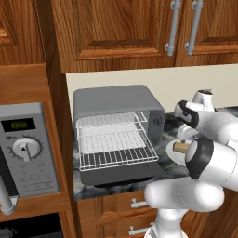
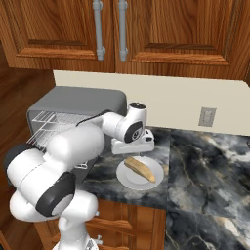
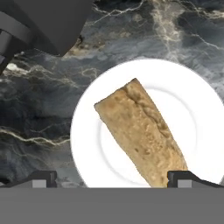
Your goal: Pull the toaster oven rack outwards. Pick up the baguette from the plate and place it on the toaster oven rack. Close the toaster oven door fully and set the temperature to the lowest setting.
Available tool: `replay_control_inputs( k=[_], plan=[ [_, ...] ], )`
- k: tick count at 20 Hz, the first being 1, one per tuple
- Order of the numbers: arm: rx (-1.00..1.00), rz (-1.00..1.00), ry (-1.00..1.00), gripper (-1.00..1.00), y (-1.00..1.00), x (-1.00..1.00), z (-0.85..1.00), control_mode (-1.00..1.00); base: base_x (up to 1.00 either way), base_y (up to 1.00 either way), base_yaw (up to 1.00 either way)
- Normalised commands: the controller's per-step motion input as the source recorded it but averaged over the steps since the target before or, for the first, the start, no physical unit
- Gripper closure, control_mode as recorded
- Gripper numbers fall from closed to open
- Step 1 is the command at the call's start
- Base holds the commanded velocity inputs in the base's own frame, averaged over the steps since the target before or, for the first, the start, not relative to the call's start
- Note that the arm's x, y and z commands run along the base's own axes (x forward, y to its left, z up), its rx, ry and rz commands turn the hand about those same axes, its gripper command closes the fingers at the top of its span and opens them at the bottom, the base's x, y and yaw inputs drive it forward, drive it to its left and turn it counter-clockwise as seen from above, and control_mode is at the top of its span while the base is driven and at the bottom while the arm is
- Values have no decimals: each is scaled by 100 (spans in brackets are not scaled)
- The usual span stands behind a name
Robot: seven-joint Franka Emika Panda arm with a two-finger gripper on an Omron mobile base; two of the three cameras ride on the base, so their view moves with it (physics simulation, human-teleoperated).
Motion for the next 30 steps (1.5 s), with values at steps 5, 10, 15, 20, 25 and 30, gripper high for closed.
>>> replay_control_inputs(
  k=[5,10,15,20,25,30],
  plan=[
    [-6,0,0,-100,5,34,0,-100,0,0,0],
    [-1,0,0,-100,1,1,-7,-100,0,0,0],
    [0,0,0,-100,0,16,-20,-100,0,0,0],
    [0,0,0,-100,0,4,-4,-100,0,0,0],
    [0,0,0,-100,0,0,-33,-100,0,0,0],
    [0,0,0,-100,0,0,-29,-100,0,0,0]
  ],
)
